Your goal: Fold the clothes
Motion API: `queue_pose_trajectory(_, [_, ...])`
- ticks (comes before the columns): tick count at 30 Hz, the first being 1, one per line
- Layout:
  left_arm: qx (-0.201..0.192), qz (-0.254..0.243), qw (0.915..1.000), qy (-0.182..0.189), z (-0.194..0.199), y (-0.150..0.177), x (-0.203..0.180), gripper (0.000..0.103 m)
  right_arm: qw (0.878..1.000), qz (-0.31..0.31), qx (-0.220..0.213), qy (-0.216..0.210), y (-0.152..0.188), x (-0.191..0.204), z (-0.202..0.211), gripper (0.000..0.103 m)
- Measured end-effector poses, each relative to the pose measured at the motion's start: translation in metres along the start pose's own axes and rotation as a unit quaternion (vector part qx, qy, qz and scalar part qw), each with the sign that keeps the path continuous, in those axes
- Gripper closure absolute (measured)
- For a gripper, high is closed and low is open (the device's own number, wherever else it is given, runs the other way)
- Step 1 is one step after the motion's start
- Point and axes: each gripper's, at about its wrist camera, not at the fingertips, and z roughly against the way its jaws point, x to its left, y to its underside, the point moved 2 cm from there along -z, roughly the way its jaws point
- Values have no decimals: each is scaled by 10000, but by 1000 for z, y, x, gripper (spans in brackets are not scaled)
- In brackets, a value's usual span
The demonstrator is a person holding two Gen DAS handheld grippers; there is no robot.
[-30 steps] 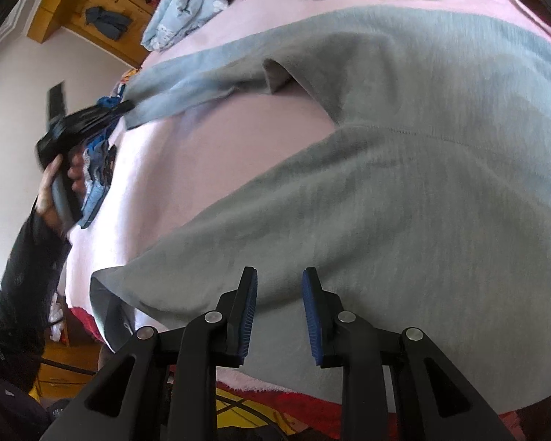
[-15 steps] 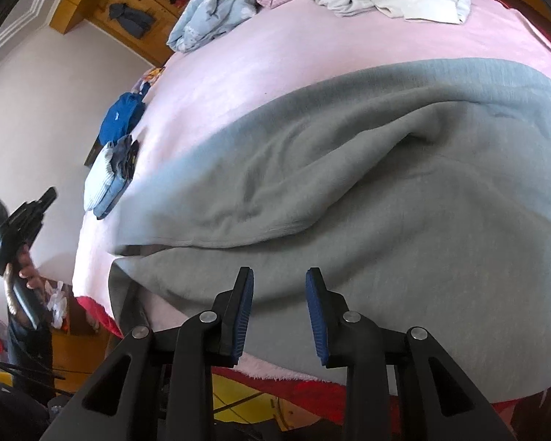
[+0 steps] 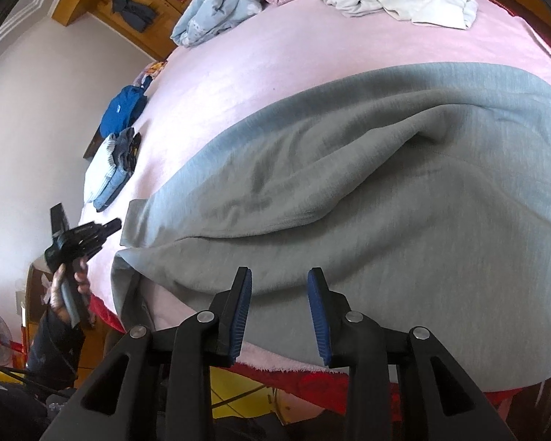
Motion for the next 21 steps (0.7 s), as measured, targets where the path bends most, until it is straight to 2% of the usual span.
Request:
queue_pose_trajectory(3, [75, 119, 9999, 83, -11, -6, 6, 97, 10000, 29, 7, 16, 0, 5, 0, 70])
queue_pose_trajectory(6, [357, 287, 9987, 214, -26, -8, 7, 97, 10000, 52, 25, 26, 1, 9, -2, 70])
queue_pose_trajectory(8, [680, 433, 9956, 474, -39, -2, 2, 97, 10000, 70, 44, 9, 1, 11, -3, 70])
queue_pose_trajectory(10, [871, 369, 9944, 468, -49, 3, -5, 97, 9999, 120, 46, 13, 2, 14, -3, 70])
queue_pose_trajectory(12, [823, 267, 9959, 272, -49, 4, -8, 97, 9998, 207, 19, 49, 2, 19, 0, 70])
queue_pose_trajectory(15, [365, 391, 9975, 461, -27, 0, 2, 97, 9994, 334, -72, 44, 2, 23, 7, 70])
queue_pose_trajectory(16, [272, 488, 9976, 419, -22, -1, 10, 97, 9993, 365, -100, 42, 2, 23, 9, 68])
queue_pose_trajectory(19, [271, 811, 9955, 407, -20, -5, 32, 92, 9994, 327, -69, 36, 0, 22, 6, 68])
queue_pose_trajectory(21, [358, 800, 9954, 398, -24, -6, 34, 92, 9996, 295, -26, -12, 0, 23, 3, 68])
